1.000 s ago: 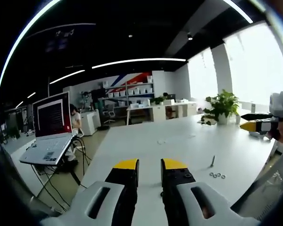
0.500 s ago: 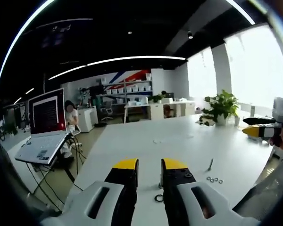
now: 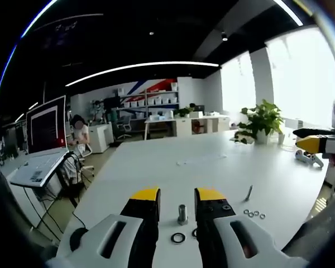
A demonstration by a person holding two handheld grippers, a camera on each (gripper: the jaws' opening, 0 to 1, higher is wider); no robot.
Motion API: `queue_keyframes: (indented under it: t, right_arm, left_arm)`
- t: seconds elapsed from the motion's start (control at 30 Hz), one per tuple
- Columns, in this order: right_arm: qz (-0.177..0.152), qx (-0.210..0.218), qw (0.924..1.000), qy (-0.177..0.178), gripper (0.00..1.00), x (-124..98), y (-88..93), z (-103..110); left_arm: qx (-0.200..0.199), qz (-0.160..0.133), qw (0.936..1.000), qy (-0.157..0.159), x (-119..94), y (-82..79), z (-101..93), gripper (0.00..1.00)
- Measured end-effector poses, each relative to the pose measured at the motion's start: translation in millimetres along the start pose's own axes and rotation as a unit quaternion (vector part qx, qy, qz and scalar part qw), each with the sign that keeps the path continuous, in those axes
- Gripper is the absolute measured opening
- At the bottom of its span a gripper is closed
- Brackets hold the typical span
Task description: Place the washer onto the threaded stud by aligning its center hole with the stud, sliding it down to the base, and recovering from edge contact or off-axis alignment until the washer reaches the visible bottom stop.
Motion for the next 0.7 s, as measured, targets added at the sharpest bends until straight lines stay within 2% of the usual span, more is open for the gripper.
queue_keyframes:
  t: [0.23,0.7]
  right_arm:
    - [-0.003,0.002,1.0000,0.003,0.72,-0.4,-0.9,-1.8]
    - [-0.002,0.013,0.9999,0.006,0.72,-0.2,0.2,-4.6]
  left_arm:
    - [-0.013,0.018,0.9997,-0.003,10.5,16.4,-1.9,0.23]
    - [-0.011,0.063,0.9980,0.001,33.2,49.7,-11.4,0.24]
Point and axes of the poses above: the point that each gripper's makers call its tool centre point, and the gripper's own axes: x roughly forward along the fingers, z roughly to its left, y roughly out of its underside, the point moved 6 cm from there along -x, roughly backward along the fingers, and after that the axes turned 12 degrees about x, right-handed, at the moved point
